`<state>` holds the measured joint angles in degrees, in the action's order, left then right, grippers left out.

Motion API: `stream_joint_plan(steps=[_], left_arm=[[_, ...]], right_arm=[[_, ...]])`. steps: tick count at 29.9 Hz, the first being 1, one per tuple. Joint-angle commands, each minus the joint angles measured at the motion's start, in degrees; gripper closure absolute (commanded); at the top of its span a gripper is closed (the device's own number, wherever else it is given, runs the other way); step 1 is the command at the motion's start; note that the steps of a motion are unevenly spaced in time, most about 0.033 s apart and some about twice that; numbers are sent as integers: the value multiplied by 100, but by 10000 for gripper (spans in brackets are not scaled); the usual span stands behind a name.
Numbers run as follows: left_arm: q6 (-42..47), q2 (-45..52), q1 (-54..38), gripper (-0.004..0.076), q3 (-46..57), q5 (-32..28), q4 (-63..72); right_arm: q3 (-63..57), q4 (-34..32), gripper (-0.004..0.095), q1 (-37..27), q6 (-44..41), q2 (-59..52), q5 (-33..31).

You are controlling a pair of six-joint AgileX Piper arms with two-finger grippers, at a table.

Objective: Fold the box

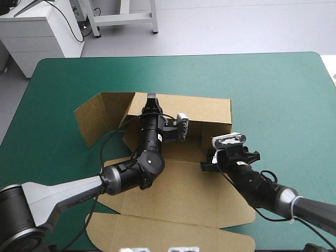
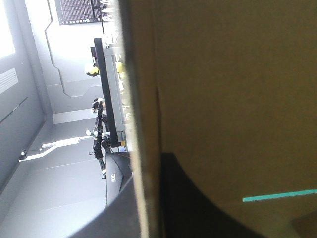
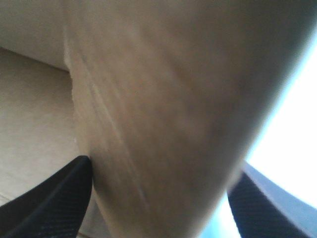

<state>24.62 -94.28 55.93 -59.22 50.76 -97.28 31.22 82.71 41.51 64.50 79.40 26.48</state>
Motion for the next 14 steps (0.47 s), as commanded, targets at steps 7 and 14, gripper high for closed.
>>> stream_joint_plan(steps=[7, 14], left_arm=[[72, 222, 12, 722, -169, 189, -283], [72, 222, 12, 722, -169, 179, -283]], right_arm=[[144, -1463, 207, -1, -1569, 77, 633], [144, -1476, 461, -1, -1595, 77, 796]])
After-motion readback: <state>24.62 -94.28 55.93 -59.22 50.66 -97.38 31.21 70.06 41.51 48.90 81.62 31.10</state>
